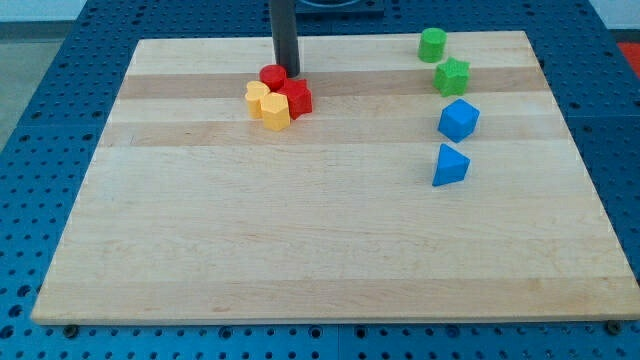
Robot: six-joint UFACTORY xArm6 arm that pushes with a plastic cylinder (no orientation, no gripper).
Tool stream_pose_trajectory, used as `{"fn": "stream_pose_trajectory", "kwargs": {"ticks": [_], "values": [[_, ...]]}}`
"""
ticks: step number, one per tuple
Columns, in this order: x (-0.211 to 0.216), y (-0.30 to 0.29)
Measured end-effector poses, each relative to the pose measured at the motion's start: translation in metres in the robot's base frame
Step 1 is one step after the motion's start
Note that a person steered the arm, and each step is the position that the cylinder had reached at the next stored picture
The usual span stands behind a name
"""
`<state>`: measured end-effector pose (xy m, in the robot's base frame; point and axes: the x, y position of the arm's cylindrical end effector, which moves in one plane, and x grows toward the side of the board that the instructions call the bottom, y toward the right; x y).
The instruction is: Slide green circle closer to green star
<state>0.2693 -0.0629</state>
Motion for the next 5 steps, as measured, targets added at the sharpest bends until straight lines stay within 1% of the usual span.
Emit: {"fn": "stream_pose_trajectory", "kwargs": {"ticks": [1, 2, 3, 4, 5], "values": [[0.002, 0.007], [0.022, 0.009], [0.02, 0.011], [-0.013, 0.028], [-0.054, 0.059]]}}
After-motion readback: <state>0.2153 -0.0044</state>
